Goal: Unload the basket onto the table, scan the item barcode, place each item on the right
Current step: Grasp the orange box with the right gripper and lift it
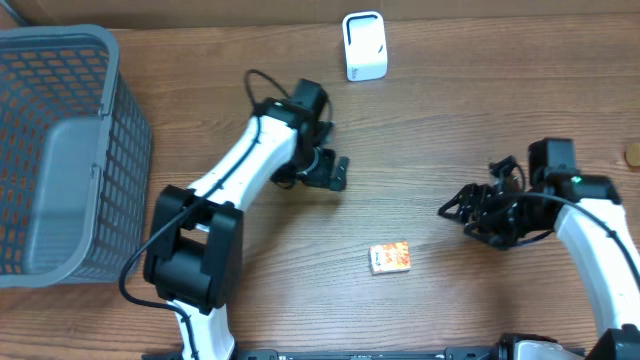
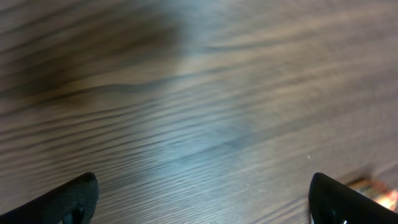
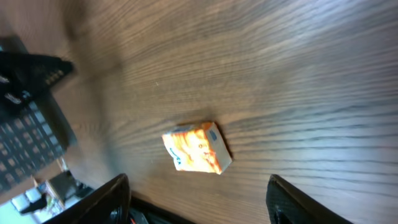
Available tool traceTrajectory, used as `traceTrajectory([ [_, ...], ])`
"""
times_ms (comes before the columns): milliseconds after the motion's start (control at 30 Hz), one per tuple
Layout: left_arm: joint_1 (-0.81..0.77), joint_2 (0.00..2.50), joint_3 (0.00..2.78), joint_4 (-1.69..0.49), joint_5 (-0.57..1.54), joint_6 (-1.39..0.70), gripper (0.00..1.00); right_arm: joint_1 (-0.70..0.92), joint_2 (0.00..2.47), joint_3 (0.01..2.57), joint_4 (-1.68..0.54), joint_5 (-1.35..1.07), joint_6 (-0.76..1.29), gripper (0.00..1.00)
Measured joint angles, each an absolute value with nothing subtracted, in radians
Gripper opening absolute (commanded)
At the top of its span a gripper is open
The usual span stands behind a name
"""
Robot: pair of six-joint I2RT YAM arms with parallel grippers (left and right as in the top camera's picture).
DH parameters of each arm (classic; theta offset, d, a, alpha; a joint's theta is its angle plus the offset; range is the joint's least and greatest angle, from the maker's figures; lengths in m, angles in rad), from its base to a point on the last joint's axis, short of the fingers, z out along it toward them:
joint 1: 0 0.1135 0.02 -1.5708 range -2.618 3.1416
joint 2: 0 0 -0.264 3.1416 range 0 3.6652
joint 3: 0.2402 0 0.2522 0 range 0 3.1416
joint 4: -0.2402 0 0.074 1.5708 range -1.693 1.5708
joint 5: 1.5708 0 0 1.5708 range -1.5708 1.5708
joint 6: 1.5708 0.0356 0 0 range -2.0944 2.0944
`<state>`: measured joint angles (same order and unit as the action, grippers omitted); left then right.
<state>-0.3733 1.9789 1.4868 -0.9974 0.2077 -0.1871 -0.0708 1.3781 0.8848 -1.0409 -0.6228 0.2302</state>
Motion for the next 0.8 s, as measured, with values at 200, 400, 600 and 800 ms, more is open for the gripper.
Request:
traceTrajectory([
  [200, -0.339, 1.979, 1.487, -0.997, 0.244, -0.262, 1.0, 0.064, 1.385, 0.72, -0.829, -0.651, 0.4, 0.67],
  [400, -0.34, 1.979, 1.487, -0.997, 0.258, -0.282, 1.0, 0.255, 1.419, 0.686, -0.768, -0.602, 0.579, 0.72],
  [600, -0.34, 1.979, 1.487, -0.998, 0.258, -0.283, 0.99, 0.301, 1.47, 0.686, -0.764, -0.535, 0.628, 0.64],
  [800, -0.34, 1.979, 1.487, -0.996, 0.258, -0.286, 1.0, 0.3, 1.579, 0.687, -0.768, -0.563, 0.556, 0.56],
])
